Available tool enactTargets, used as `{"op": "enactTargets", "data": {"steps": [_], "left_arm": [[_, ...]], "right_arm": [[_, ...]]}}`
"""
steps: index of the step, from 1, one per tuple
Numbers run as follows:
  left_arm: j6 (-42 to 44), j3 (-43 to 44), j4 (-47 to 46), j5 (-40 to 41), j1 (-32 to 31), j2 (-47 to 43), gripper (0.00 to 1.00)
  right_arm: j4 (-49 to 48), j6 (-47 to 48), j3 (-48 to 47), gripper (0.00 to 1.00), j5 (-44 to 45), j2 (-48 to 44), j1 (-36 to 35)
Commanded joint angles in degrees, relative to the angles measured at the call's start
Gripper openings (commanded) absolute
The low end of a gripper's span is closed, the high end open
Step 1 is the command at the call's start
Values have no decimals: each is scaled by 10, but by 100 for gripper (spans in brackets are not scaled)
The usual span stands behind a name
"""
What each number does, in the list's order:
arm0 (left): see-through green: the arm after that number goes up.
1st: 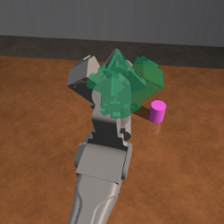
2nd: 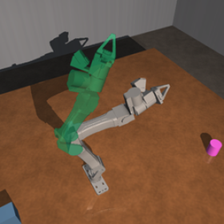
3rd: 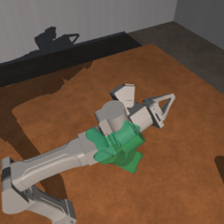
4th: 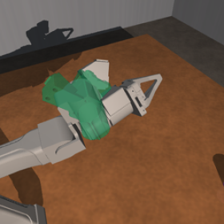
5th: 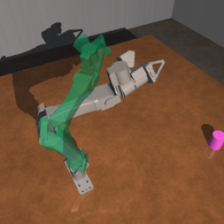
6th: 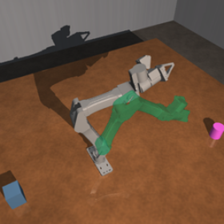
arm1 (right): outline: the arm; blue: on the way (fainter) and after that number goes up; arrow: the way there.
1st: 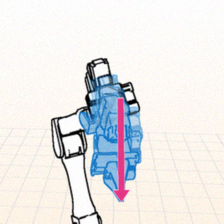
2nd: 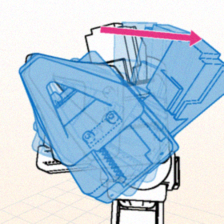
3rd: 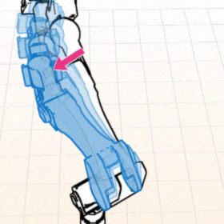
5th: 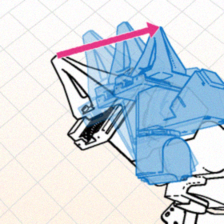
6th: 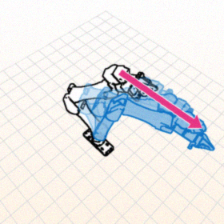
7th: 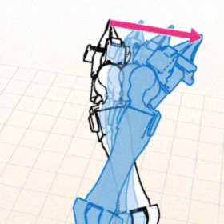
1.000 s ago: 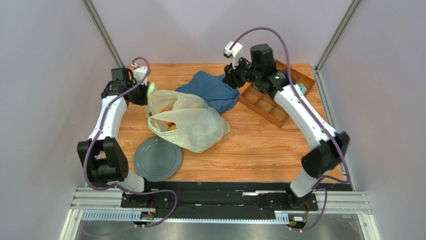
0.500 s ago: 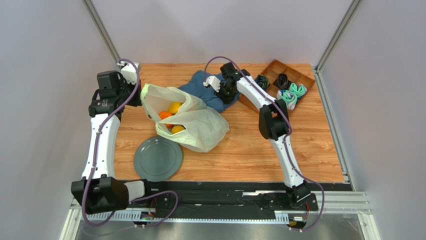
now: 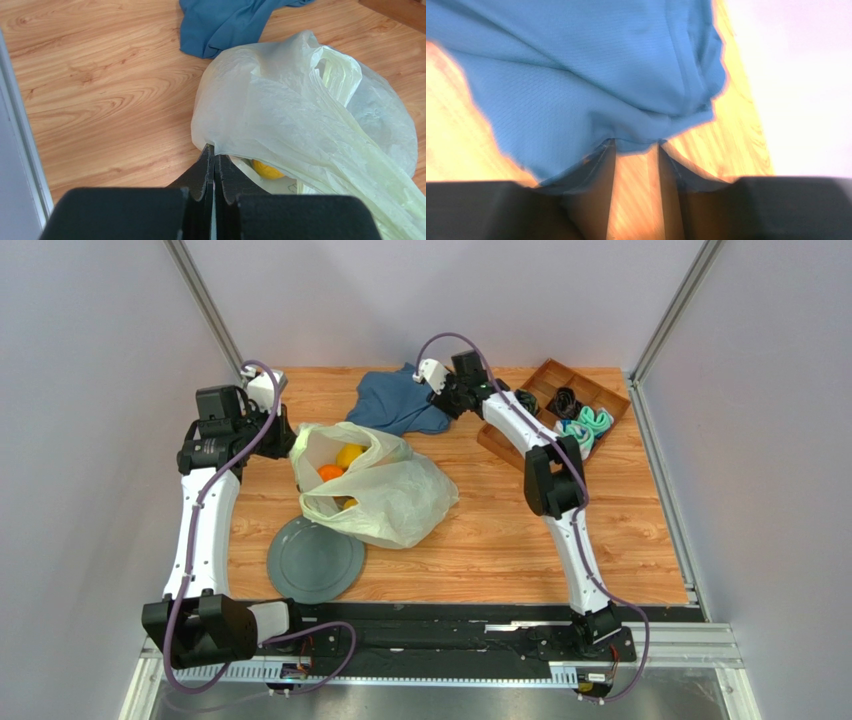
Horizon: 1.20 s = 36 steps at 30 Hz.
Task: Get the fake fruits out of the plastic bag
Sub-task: Move the distractor to the center of the board, then adjust the plastic bag at the center of the board.
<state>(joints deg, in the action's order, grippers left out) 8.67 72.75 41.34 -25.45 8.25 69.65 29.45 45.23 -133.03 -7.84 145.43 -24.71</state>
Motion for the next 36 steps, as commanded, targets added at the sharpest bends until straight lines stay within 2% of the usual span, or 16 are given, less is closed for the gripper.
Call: {"op": "enactTargets", "data": {"steps": [1, 3, 4, 5, 6, 8, 12, 16, 20, 23, 26, 27, 30, 32, 35, 36], "left_arm": [[-18, -3, -18, -35, 0, -3, 0], [-22, -9, -21, -38, 0, -5, 0], [-25, -9, -23, -40, 0, -7, 0], [-27, -11, -23, -45, 0, -7, 0], [-28, -12, -23, -49, 0, -8, 0], [-29, -15, -23, -54, -1, -15, 0], [-32, -19, -21, -63, -1, -27, 0], [-33, -28, -18, -65, -1, -39, 0], [-37, -39, -17, -66, -2, -47, 0], [-42, -39, -17, -69, -2, -49, 0], [-41, -34, -18, -72, -2, -45, 0], [-42, -31, -18, -72, -3, -43, 0], [-44, -14, -25, -76, -10, -24, 0], [-44, 8, -31, -76, -17, -3, 0], [-47, 54, -46, -70, -24, 34, 0], [-56, 67, -59, -69, -25, 44, 0]], "right_arm": [[-35, -88, 104, 72, -90, -211, 2], [18, -130, 159, 81, -146, -259, 2], [88, -152, 176, 84, -223, -276, 4], [127, -146, 192, 94, -267, -304, 2], [165, -136, 224, 100, -300, -314, 0], [250, -96, 249, 100, -345, -331, -9], [299, -83, 276, 100, -326, -304, -23], [409, -79, 182, 100, -315, -204, -28], [510, -70, 46, 100, -322, -117, -32], [533, -65, 28, 100, -305, -96, -41], [509, -70, 37, 63, -268, -94, -50], [511, -69, 11, 39, -262, -87, -50], [534, -71, -51, 0, -220, -48, -47], [496, -87, -84, 0, -186, -49, -39], [381, -108, -80, 0, -131, -68, -26], [316, -111, -76, 0, -116, -81, -21]]}}
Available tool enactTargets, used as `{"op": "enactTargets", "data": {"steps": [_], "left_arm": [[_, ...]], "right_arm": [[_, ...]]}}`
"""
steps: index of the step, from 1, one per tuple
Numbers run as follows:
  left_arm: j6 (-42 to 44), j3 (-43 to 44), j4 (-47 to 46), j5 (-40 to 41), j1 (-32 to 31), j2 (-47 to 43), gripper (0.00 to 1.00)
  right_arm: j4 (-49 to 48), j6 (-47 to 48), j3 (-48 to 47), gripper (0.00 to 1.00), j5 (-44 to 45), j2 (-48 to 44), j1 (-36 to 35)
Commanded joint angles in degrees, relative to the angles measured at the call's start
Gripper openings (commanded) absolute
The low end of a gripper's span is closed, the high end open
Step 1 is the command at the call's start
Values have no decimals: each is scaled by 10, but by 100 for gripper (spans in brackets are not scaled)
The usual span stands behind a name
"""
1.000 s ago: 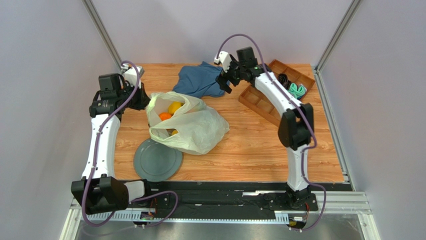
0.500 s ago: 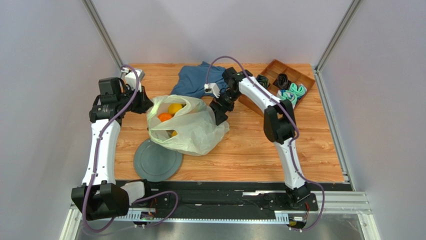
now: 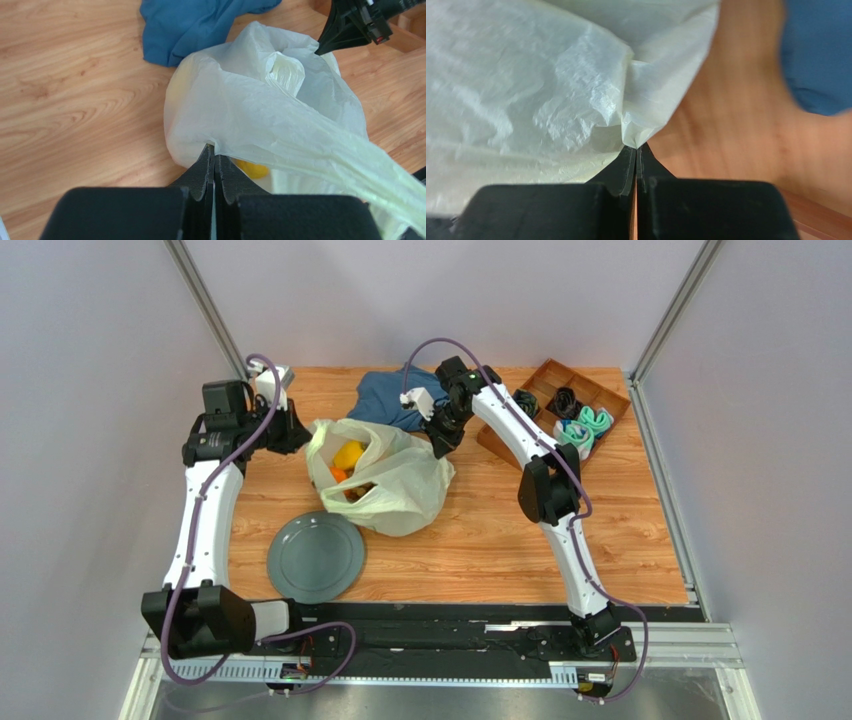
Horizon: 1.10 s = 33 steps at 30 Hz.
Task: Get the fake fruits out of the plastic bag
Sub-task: Adjust the plastic bag at the center of the board.
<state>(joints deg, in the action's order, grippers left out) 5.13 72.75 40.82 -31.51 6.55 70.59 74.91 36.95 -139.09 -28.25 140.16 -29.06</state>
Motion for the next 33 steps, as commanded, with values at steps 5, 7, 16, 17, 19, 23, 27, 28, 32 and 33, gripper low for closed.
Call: {"op": "enactTargets", "data": {"steps": [5, 7, 16, 17, 19, 23, 27, 28, 32, 33], "left_arm": [[-49, 201, -77, 1, -7, 119, 0], [-63, 251, -77, -2, -8, 148, 0], [-68, 174, -37, 4, -11, 77, 81], [-75, 160, -26, 14, -12, 57, 87], [-74, 144, 4, 56, -10, 8, 91], [-71, 125, 93, 102, 14, -67, 93], [-110, 140, 118, 77, 48, -101, 93], [-116, 142, 116, 72, 51, -103, 93], [-156, 142, 80, 58, 57, -111, 92], [-163, 141, 75, 55, 60, -111, 92]], "right_arm": [[-299, -60, -18, 0, 165, -35, 38], [-335, -66, -26, 0, 172, -30, 44], [-330, -142, 139, 83, 120, -253, 47], [-322, -157, 160, 84, 107, -284, 46], [-306, -214, 237, 82, 55, -340, 44], [-311, -282, 402, 79, -25, -513, 23], [-318, -262, 545, 70, -140, -587, -33], [-325, -254, 585, 65, -178, -593, -49], [-418, -324, 632, 49, -204, -572, -93], [-427, -324, 626, 45, -210, -556, -118]]}}
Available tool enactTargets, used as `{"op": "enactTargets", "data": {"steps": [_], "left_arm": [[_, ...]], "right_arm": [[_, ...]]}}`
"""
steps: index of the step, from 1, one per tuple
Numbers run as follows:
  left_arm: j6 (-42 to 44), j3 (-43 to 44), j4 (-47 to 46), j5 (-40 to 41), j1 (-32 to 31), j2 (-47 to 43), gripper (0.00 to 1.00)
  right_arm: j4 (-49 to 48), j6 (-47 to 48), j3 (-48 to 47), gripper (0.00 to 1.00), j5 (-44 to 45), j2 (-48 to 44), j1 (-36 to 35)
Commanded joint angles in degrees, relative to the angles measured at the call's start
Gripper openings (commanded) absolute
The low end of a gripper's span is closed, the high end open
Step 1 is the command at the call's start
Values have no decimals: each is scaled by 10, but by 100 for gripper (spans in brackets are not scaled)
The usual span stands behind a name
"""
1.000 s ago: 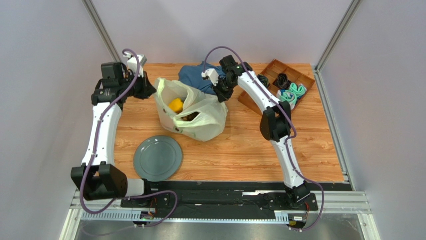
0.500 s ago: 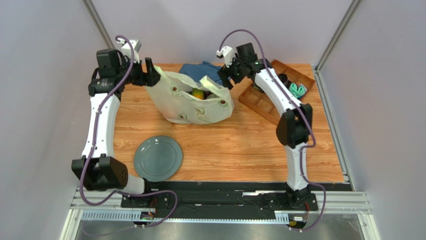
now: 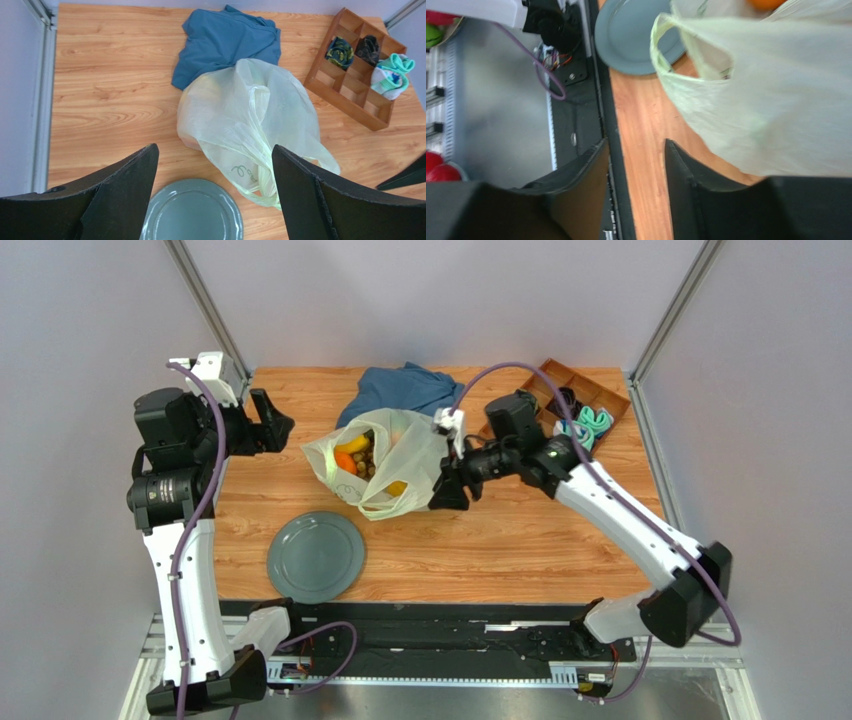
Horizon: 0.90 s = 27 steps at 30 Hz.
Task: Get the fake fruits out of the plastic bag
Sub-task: Adjust the plastic bag at the center of the board, then move the plate to the center of the board.
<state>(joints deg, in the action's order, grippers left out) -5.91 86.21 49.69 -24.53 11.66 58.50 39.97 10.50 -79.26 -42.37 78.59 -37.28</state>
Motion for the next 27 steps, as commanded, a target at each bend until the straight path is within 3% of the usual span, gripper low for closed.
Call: {"op": "enactTargets", "data": {"steps": [1, 5, 6, 10, 13, 18, 27], "left_arm": [[-59, 7, -19, -17, 19, 10, 91], [-58, 21, -7, -18, 36, 28, 90], [-52, 29, -2, -16, 36, 29, 90], [-37, 39, 20, -15, 36, 20, 90], [-37, 24, 26, -20, 36, -1, 90], [-34, -11, 34, -17, 37, -34, 90], [-33, -36, 31, -12, 37, -57, 90]], "right_arm": [[-76, -58, 21, 42, -76, 96, -52], [-217, -158, 67, 40, -79, 150, -150], [-239, -238, 80, 40, -63, 167, -159], [-360, -427, 102, 55, 8, 241, -175], [-345, -482, 56, 62, 42, 302, -179], [-412, -594, 49, 63, 112, 381, -192], [-400, -634, 2, 58, 140, 459, -204]]}}
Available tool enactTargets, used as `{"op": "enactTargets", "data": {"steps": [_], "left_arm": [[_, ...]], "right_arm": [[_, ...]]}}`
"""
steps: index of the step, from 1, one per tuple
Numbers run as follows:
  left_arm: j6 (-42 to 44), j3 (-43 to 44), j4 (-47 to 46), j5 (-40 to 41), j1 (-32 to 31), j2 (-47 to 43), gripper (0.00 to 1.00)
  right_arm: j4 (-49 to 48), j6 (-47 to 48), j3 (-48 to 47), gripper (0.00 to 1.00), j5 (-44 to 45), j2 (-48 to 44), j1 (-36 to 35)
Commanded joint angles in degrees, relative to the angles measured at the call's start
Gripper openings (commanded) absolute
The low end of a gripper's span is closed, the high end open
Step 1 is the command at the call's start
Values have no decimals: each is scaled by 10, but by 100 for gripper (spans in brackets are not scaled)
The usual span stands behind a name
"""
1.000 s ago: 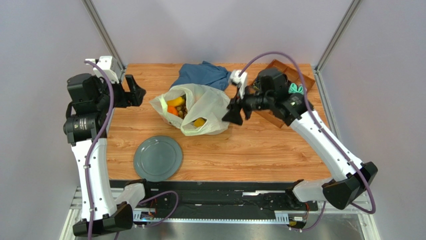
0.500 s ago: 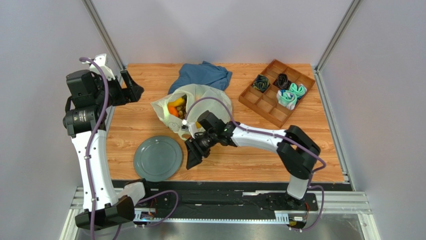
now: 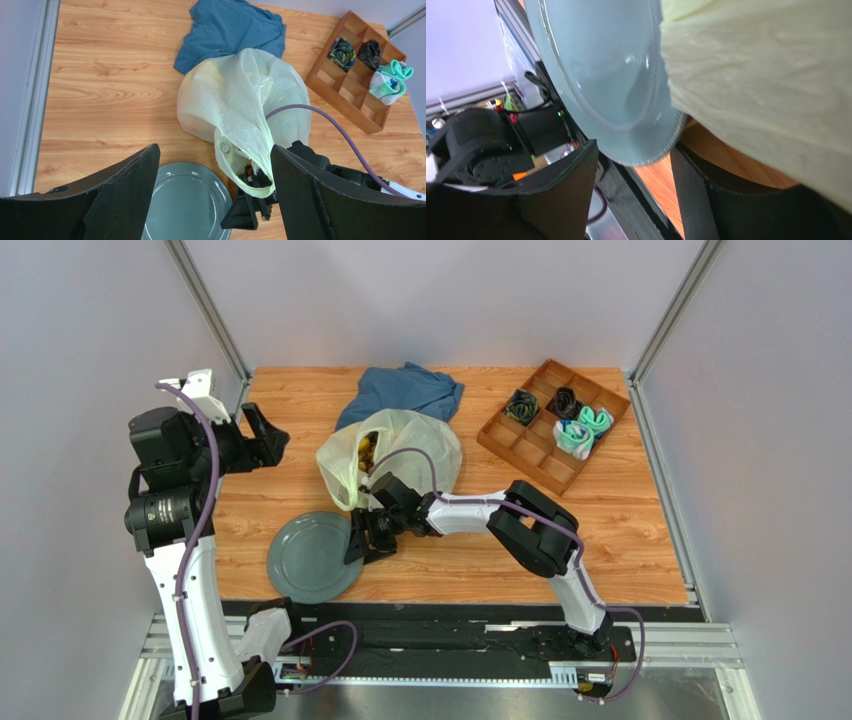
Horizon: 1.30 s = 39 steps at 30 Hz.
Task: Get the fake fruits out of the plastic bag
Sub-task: Move the plate to the center of the board.
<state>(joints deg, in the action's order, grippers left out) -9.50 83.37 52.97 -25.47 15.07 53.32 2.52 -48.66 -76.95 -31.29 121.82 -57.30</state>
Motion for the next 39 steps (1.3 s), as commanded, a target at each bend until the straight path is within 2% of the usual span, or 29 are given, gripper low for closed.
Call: {"op": "enactTargets", "data": {"steps": [1, 3, 5, 8, 9, 12, 18, 23, 28, 32, 33, 34, 35, 37, 38, 39], "left_arm": [[4, -10, 0, -4, 3, -6, 90], [6, -15, 4, -6, 3, -8, 90], [10, -14, 6, -12, 3, -8, 89], [9, -15, 3, -26, 4, -5, 89], [6, -15, 0, -30, 3, -5, 89], [-5, -20, -16, -44, 2, 1, 89], [-12, -33, -30, -64, 2, 19, 88], [-10, -37, -38, -77, 2, 35, 87], [-12, -36, -45, -80, 1, 46, 87], [-12, -41, -40, -96, 1, 45, 87], [-12, -43, -34, -100, 0, 44, 87], [-12, -45, -29, -104, 0, 42, 87], [-14, -55, -23, -115, -3, 38, 88], [-8, -76, 4, -137, -7, 26, 89], [4, -84, 14, -151, -18, 19, 90], [15, -91, 37, -162, -23, 11, 90]], "right_arm": [[-54, -40, -21, 48, 20, 35, -4], [-62, -21, -21, 34, 2, 38, -3], [-39, -12, -3, 29, -9, 19, 5], [1, 21, 79, 21, -11, -43, 27], [1, 30, 127, 15, -7, -60, 37], [2, 48, 184, 0, 10, -124, 75], [51, 104, 267, 0, -12, -225, 140], [132, 175, 326, 0, 2, -287, 236], [205, 246, 329, 0, 20, -316, 363], [223, 268, 296, 0, 35, -319, 410], [223, 271, 277, 2, 39, -323, 413], [218, 278, 268, 10, 31, -325, 410], [216, 285, 259, 31, 6, -334, 407], [257, 338, 205, 48, 0, -352, 379], [274, 360, 182, 73, 2, -372, 367], [292, 385, 161, 80, 2, -382, 359]]}}
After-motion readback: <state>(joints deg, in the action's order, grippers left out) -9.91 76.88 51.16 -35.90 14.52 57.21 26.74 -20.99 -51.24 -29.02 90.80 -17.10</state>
